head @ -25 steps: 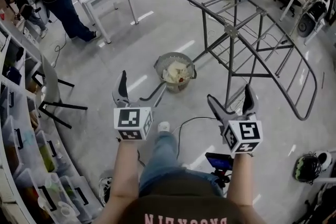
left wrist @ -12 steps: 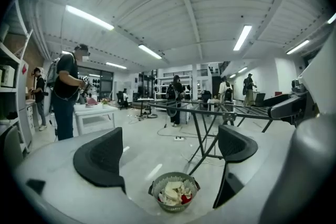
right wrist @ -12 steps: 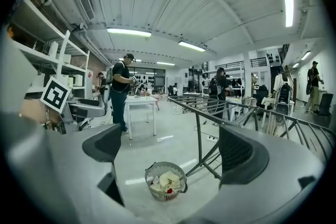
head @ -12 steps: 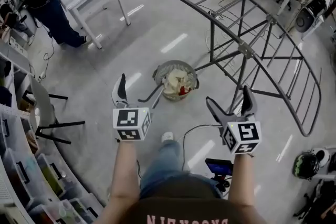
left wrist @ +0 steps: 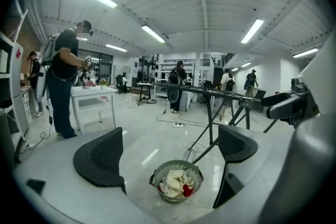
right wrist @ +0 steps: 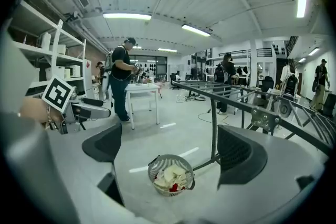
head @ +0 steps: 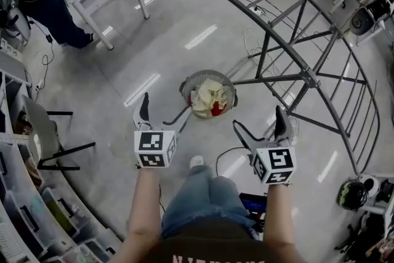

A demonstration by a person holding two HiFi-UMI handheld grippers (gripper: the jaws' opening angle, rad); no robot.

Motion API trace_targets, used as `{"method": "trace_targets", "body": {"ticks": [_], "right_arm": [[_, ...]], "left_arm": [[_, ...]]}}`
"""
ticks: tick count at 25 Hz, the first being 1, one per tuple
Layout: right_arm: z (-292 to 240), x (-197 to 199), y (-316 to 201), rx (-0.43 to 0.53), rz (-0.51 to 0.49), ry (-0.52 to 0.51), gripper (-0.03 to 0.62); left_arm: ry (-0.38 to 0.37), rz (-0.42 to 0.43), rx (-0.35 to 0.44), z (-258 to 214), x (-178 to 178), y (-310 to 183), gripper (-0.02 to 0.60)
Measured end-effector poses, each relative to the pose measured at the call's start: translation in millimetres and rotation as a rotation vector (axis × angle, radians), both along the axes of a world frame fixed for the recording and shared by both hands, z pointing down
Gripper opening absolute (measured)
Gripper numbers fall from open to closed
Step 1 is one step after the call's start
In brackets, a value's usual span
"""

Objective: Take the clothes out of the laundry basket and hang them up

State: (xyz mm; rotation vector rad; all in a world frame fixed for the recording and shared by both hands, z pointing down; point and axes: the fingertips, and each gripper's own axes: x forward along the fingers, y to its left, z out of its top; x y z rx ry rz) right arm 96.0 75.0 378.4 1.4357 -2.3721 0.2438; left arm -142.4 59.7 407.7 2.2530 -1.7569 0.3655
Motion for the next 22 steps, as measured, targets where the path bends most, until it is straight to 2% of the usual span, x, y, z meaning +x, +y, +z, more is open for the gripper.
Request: {"method": "trace_targets", "body": {"ticks": [7,13,18,22], "right_arm": [[42,-6,-18,-0.085,-0.009,0.03,0.566],[68,-7,-42,-0.134,-0.03,0.048,0.566],[98,-5,-62,-0.186,-0.074,0.061,0.563],[123,-5,-82,-0.233,-0.153,0.094,0.563]], "left_arm": [[0.012,0.002,-0.102,49,-5,-12,0.568],[0.022,-0.009,-0.15,76,-3,-31,0.568],[-0.001,-0.046,-0.216,104,-6,-41,0.568],[0.002,-0.102,-0.274,127,-5,-48,0.568]]}}
